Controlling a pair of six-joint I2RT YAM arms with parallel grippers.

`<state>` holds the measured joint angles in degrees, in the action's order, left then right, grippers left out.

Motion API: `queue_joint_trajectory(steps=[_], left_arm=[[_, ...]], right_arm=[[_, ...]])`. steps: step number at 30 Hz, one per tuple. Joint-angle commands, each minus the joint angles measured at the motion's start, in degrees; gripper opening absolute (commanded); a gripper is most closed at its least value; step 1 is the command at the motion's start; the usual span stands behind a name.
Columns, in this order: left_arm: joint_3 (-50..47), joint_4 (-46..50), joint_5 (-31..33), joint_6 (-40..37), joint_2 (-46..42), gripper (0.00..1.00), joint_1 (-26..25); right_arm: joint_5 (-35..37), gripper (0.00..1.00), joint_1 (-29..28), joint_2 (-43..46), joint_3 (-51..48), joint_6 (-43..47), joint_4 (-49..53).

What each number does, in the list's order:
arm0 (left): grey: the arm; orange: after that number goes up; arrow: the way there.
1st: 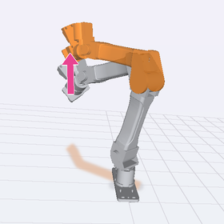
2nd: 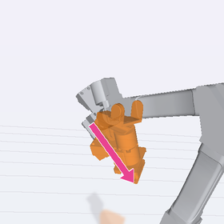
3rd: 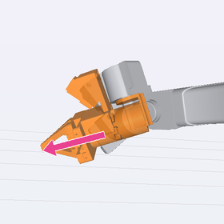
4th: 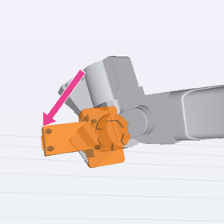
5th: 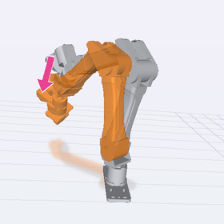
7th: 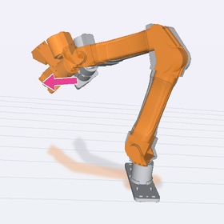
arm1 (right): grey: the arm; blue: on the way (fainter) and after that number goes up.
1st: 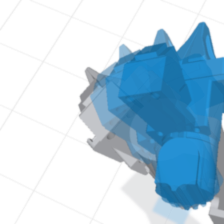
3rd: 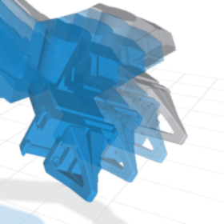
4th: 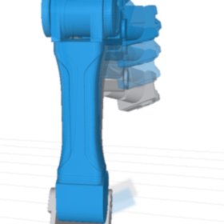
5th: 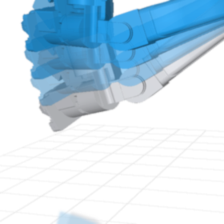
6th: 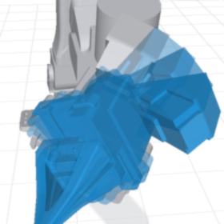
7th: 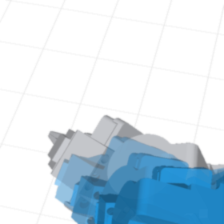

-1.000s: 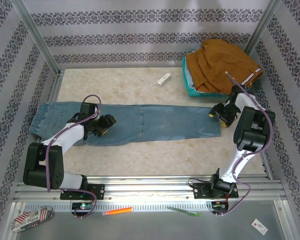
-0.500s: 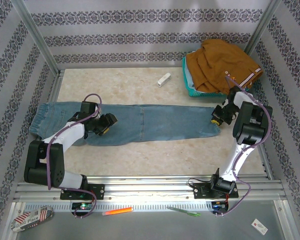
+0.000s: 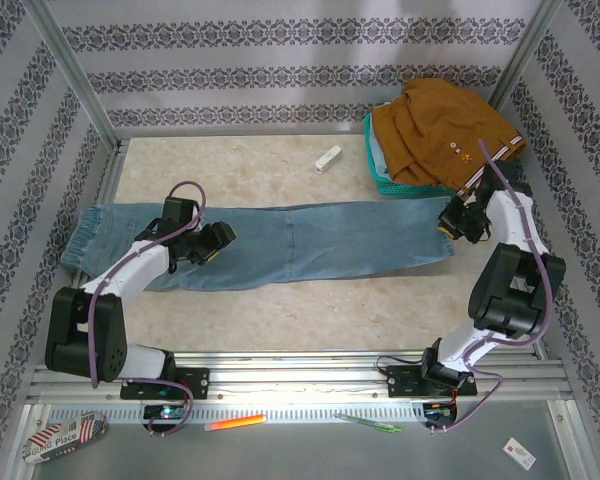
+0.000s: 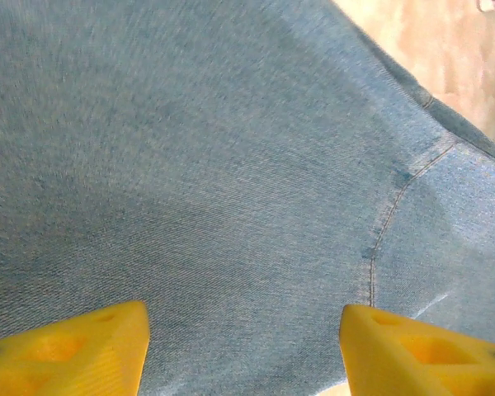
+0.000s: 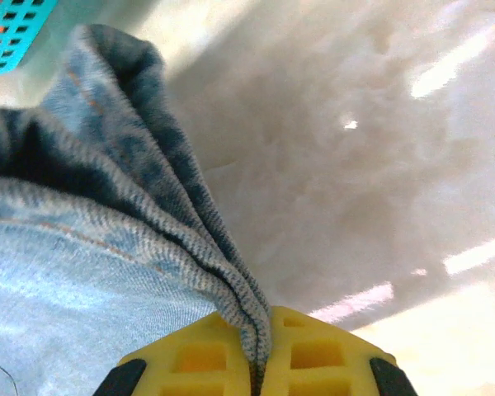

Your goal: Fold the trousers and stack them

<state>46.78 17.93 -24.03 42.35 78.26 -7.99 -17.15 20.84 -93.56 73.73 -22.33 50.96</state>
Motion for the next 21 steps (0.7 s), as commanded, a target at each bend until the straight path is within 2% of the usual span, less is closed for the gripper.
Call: queue_joint_trajectory(steps=[1, 5, 7, 10, 15, 21], left_arm=[[2.7, 4.4, 3.7, -2.5, -3.2, 0.63, -2.1], [3.2, 5.8, 4.5, -2.9, -4.0, 0.63, -3.4], [3.1, 6.6, 5.3, -3.4, -4.0, 0.63, -3.5], [2.2, 6.9, 6.9, -3.7, -3.9, 0.64, -3.5], [1.8, 7.4, 7.3, -3.8, -3.6, 0.65, -3.5], [3.2, 9.7, 8.1, -5.0, -3.7, 0.68, -3.4]], right_arm=[[6.8, 0.00, 2.2, 1.5, 3.1, -0.4, 2.4], [5.2, 0.00, -0.3, 4.1, 4.7, -0.9, 3.8], [5.0, 0.00, -4.1, 4.9, 6.1, -0.5, 5.7], [6.6, 0.00, -12.9, 5.5, 7.8, -1.1, 8.3], [8.2, 0.00, -29.2, 5.8, 10.5, -7.0, 8.3], [9.1, 0.00, -48.0, -1.6, 19.4, -16.2, 5.1]])
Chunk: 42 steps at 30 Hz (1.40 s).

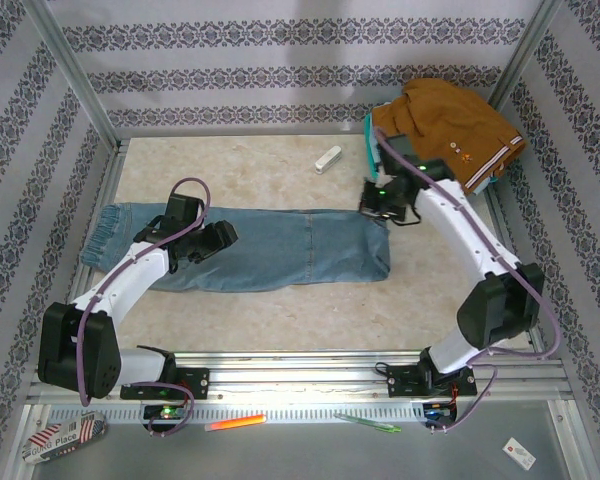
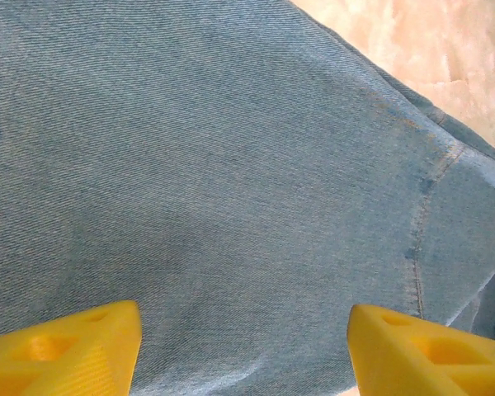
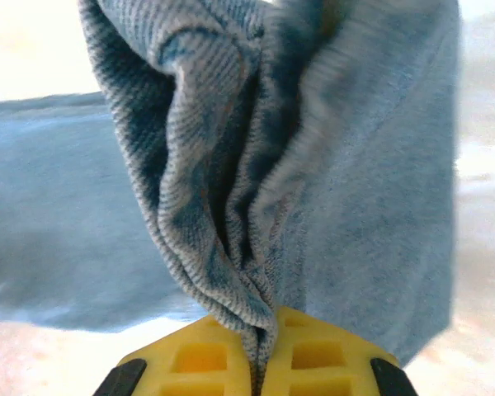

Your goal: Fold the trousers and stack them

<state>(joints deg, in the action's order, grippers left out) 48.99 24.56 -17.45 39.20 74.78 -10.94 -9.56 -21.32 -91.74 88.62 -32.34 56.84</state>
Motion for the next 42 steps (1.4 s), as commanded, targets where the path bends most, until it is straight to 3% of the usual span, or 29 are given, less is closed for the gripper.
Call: queue_joint_trajectory(steps=[1, 10, 18, 24, 28, 31, 34, 42], left_arm=[[1.3, 3.6, 2.1, -1.8, -0.1, 0.68, -0.3], [-0.3, 2.5, 1.2, -1.0, 1.9, 0.69, 2.8], [-3.1, -0.1, 0.2, 0.2, 2.7, 0.69, 3.1], [-7.5, -5.5, -1.5, 4.9, 1.4, 0.68, 3.1], [-7.5, -4.2, -0.9, 5.0, -0.2, 0.68, 3.1], [-7.3, -2.1, 0.2, 4.9, -3.0, 0.69, 3.3], [-7.3, 0.4, 0.9, 4.5, -7.0, 0.69, 4.1], [-5.5, 2.3, -2.9, 3.3, -8.4, 0.68, 5.2]], right_arm=[[1.8, 0.00, -8.5, -5.7, 6.8, -7.3, -0.7], [0.4, 0.00, -20.3, -25.7, 25.8, -15.4, -1.9], [-0.5, 0.00, -22.6, -36.0, 35.4, -18.8, -1.6], [-3.3, 0.00, -24.1, -39.7, 37.2, -21.9, -3.7], [-5.8, 0.00, -24.9, -42.9, 38.3, -23.7, -5.9], [-14.4, 0.33, -24.6, -45.4, 38.5, -24.5, -11.3], [-17.5, 0.50, -24.0, -43.2, 37.1, -23.2, -13.4], [-15.0, 0.56, -17.4, -23.2, 16.6, -18.0, -17.3]])
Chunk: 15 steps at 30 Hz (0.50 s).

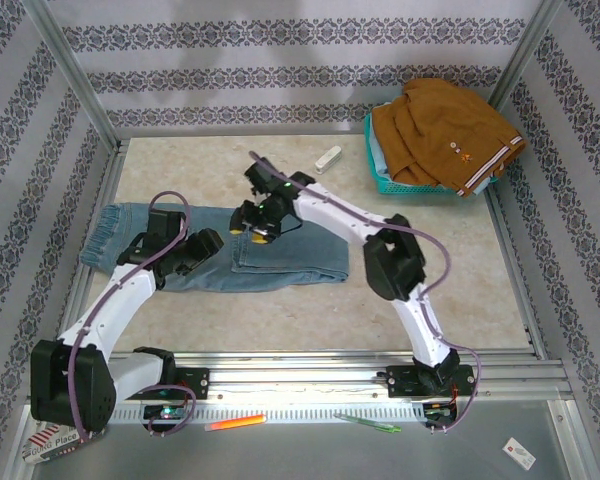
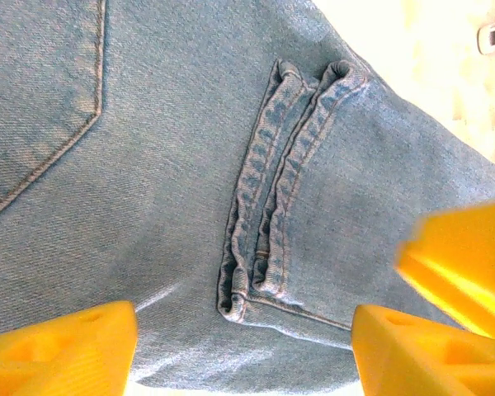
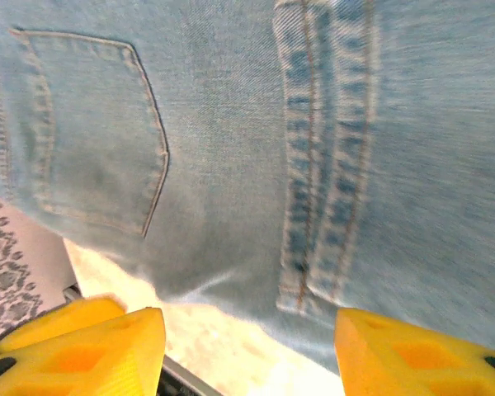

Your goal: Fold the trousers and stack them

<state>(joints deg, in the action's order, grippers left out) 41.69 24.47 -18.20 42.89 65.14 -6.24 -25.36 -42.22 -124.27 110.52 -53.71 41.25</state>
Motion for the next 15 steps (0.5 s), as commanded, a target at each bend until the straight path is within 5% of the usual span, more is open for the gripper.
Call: queue_joint_trajectory(steps=[1, 8, 15], left_arm=[[2.3, 2.0, -2.9, -0.3, 2.2, 0.67, 0.3], [9.0, 2.6, -2.5, -2.2, 9.8, 0.65, -5.0], [15.2, 5.5, 0.1, -5.5, 17.9, 0.65, -7.3]], right_arm=[[2.0, 0.56, 5.1, 12.5, -9.1, 4.7, -1.6], [1.9, 0.61, 18.8, 26.4, -31.8, 15.6, -2.0], [-3.4, 0.63, 26.4, 24.8, -38.9, 27.1, -1.3]])
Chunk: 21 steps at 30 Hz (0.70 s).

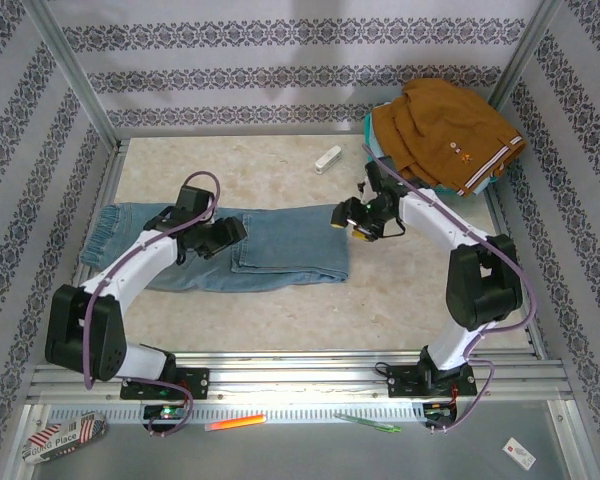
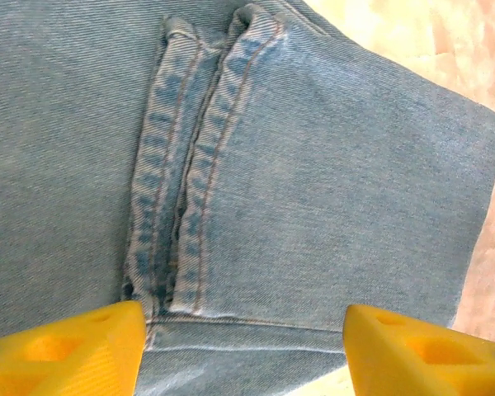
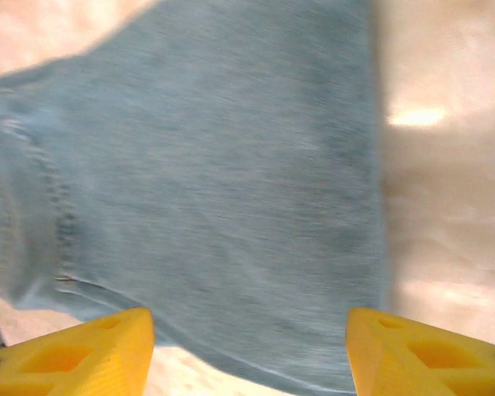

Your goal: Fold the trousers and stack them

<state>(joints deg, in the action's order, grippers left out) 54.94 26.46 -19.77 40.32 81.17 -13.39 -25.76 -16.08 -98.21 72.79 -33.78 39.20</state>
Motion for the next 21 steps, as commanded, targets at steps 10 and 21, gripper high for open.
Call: queue_joint_trajectory(steps=[10, 21], left_arm=[[3.9, 7.0, 2.3, -3.4, 3.6, 0.66, 1.3], [8.5, 12.4, 2.5, -6.2, 0.5, 0.66, 5.9]], right_arm=[[-6.4, 0.58, -0.3, -10.8, -6.2, 4.5, -9.5], [-9.6, 0.00, 2.7, -5.7, -12.1, 0.4, -14.6]])
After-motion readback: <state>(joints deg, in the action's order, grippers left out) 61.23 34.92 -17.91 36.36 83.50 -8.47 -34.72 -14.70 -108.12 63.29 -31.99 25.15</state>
